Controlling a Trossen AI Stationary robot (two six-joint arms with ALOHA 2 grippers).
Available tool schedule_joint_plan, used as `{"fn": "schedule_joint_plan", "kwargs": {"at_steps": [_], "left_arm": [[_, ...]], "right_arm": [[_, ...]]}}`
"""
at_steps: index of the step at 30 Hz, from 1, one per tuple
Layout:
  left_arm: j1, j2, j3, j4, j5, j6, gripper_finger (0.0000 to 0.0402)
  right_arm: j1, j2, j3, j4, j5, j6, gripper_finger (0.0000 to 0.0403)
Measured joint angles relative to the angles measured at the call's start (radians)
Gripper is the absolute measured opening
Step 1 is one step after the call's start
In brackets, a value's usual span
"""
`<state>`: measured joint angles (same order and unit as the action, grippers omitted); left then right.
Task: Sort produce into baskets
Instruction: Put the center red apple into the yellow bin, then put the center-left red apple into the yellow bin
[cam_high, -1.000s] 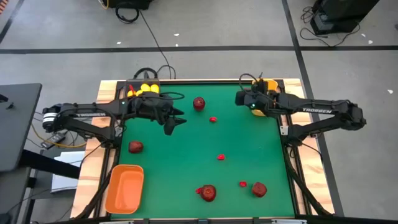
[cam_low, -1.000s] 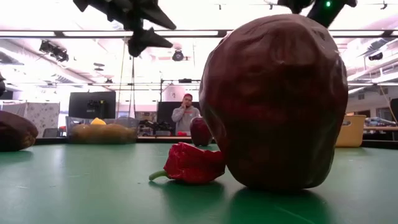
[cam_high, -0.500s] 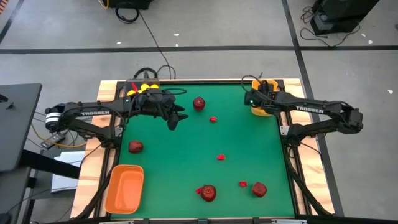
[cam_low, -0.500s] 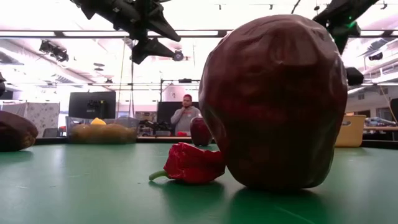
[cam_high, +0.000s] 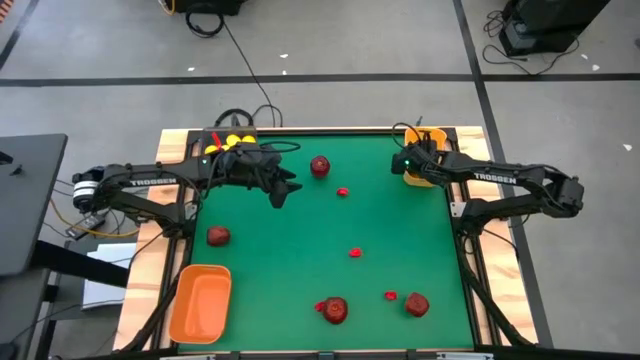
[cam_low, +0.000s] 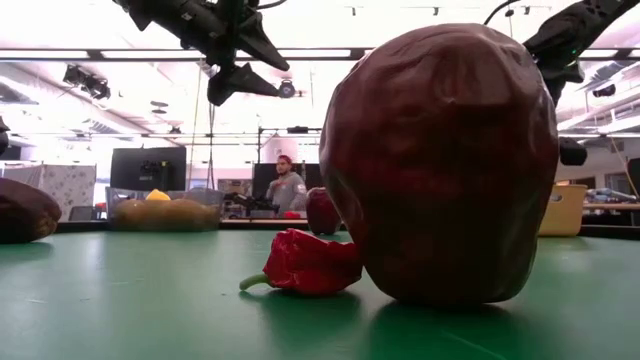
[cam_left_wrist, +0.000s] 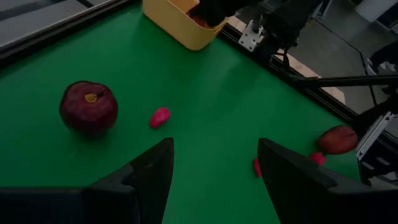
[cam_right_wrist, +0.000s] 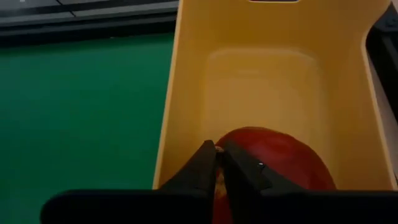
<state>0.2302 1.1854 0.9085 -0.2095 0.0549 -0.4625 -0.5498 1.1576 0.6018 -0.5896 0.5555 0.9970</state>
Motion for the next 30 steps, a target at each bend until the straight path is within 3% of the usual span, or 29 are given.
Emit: {"fn": "schedule_joint_plan", "kwargs": {"at_steps": [14, 24, 30], "left_arm": [[0.0, -0.063, 0.0, -0.102, 0.029, -0.047, 0.0237], [-0.002, -0.103, 0.0, -0.131, 0.031, -0.051, 0.0237], [-0.004, -0.199, 0.001, -0.376, 0.05, -0.035, 0.0233]], "right_arm": [[0.001, -0.063, 0.0, 0.04, -0.027, -0.004, 0.0128], [0.059, -0.177, 0.0, 0.126, 0.01, -0.041, 0.0151], [0.114, -0.267, 0.0, 0.362, 0.001, -0.11, 0.0149]]}}
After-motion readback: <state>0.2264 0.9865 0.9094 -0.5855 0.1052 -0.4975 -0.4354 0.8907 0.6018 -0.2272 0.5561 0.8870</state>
